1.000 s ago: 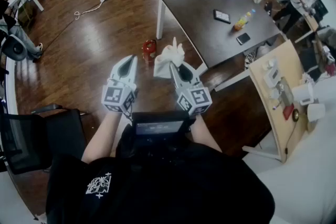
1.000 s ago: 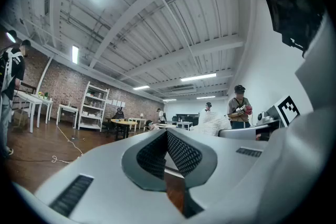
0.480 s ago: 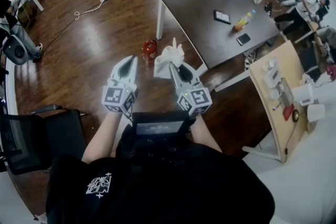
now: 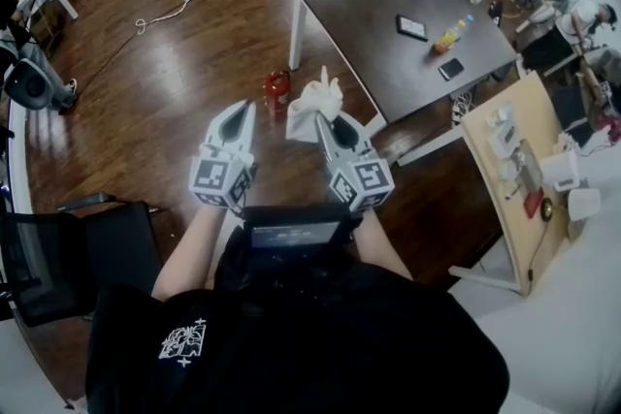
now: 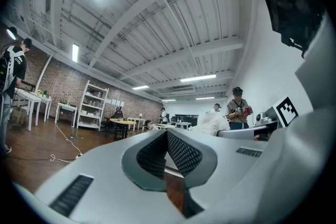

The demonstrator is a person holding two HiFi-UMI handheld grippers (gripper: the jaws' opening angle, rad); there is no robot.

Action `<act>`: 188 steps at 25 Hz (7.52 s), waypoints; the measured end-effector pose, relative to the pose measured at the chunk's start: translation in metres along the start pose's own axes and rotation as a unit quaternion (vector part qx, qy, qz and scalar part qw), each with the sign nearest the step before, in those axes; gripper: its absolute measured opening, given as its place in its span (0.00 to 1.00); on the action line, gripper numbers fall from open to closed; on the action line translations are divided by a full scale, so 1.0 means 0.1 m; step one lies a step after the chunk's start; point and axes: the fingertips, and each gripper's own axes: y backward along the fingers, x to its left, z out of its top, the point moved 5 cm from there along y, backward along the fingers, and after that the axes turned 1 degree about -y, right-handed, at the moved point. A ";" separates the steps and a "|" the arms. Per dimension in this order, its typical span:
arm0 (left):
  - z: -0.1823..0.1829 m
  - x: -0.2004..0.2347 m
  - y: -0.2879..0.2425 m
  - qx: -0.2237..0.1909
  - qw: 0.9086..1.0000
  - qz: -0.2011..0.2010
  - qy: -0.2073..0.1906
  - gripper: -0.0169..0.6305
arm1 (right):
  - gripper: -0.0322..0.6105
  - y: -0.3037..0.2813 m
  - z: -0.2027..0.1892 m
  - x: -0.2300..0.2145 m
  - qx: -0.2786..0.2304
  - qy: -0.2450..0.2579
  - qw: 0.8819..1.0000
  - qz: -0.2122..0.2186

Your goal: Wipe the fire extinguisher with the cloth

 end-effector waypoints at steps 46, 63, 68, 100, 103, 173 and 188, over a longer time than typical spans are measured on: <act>-3.93 1.62 -1.85 0.036 0.998 0.057 0.008 0.03 | 0.21 -2.50 -3.62 -2.65 0.028 0.005 0.997 0.069; -5.98 1.83 -1.96 0.026 0.998 0.058 0.009 0.03 | 0.21 -3.27 -5.54 -3.43 -0.002 0.025 0.995 0.100; -6.09 1.87 -1.83 0.028 0.998 0.057 0.007 0.03 | 0.21 -3.35 -5.60 -3.39 -0.006 0.032 0.995 0.097; -6.12 1.98 -1.47 0.018 0.997 0.074 0.010 0.03 | 0.20 -4.29 -6.77 -4.02 0.070 -0.028 0.997 -0.019; -6.15 1.99 -1.42 0.024 0.997 0.077 0.013 0.03 | 0.20 -4.30 -7.12 -4.07 0.104 -0.040 0.993 -0.032; -6.49 1.99 -1.20 0.055 0.994 0.092 0.015 0.03 | 0.20 -3.99 -8.04 -2.62 0.224 0.190 0.936 0.193; -6.51 1.97 -1.22 0.040 0.996 0.077 0.015 0.03 | 0.20 -3.61 -7.55 -3.10 0.166 0.167 0.960 0.151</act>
